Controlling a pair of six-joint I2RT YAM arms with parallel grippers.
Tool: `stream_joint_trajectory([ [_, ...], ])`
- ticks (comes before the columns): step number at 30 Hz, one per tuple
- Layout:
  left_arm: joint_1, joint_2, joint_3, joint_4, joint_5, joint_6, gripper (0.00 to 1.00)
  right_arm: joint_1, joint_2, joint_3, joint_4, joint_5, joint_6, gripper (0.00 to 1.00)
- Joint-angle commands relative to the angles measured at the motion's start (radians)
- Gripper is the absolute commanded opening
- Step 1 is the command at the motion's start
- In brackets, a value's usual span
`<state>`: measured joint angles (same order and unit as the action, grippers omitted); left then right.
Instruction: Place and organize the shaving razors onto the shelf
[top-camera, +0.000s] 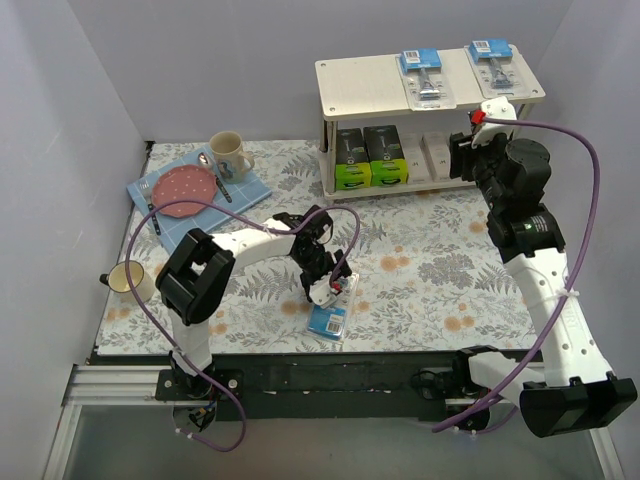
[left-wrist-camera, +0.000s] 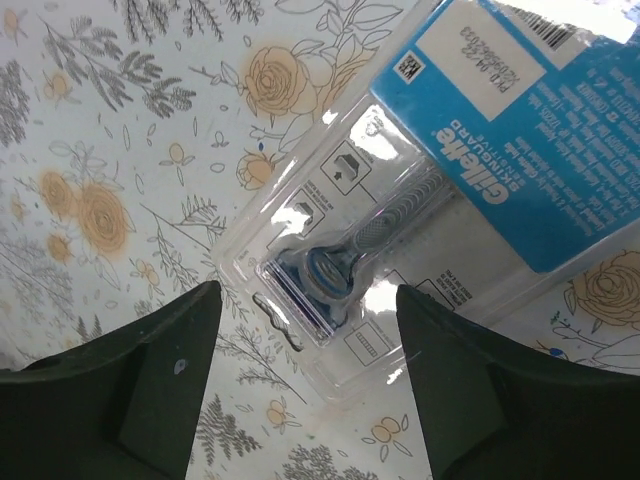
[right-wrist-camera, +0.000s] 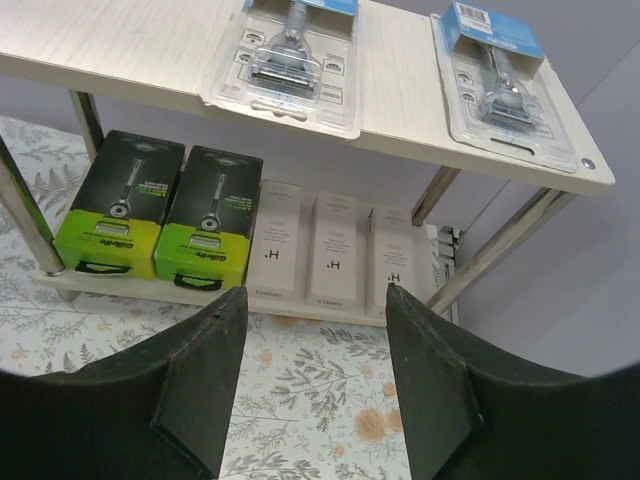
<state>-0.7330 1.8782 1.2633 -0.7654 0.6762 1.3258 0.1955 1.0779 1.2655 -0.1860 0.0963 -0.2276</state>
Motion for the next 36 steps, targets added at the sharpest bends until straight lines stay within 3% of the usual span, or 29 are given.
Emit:
stream_joint_trajectory([
  [1, -0.017, -0.045, -0.057, -0.037, 0.068, 0.278, 0.67, -0.013, 0.002, 0.034, -0.010, 0.066, 0.017, 0.64],
  [8, -0.043, -0.031, -0.094, -0.141, 0.076, 0.456, 0.60, -0.034, 0.005, 0.023, -0.020, 0.079, 0.031, 0.64],
  [13, -0.062, 0.013, -0.048, -0.233, 0.036, 0.463, 0.48, -0.051, 0.040, 0.064, -0.052, 0.065, 0.033, 0.63],
  [21, -0.063, 0.094, 0.066, -0.397, -0.085, 0.509, 0.40, -0.068, 0.074, 0.089, -0.084, 0.034, 0.031, 0.63],
  [31, -0.072, 0.157, 0.165, -0.472, -0.305, 0.124, 0.21, -0.085, 0.108, 0.107, -0.084, 0.005, 0.056, 0.63],
  [36, -0.052, 0.163, 0.195, -0.356, -0.296, -0.270, 0.17, -0.094, 0.122, 0.124, -0.079, 0.002, 0.066, 0.63],
])
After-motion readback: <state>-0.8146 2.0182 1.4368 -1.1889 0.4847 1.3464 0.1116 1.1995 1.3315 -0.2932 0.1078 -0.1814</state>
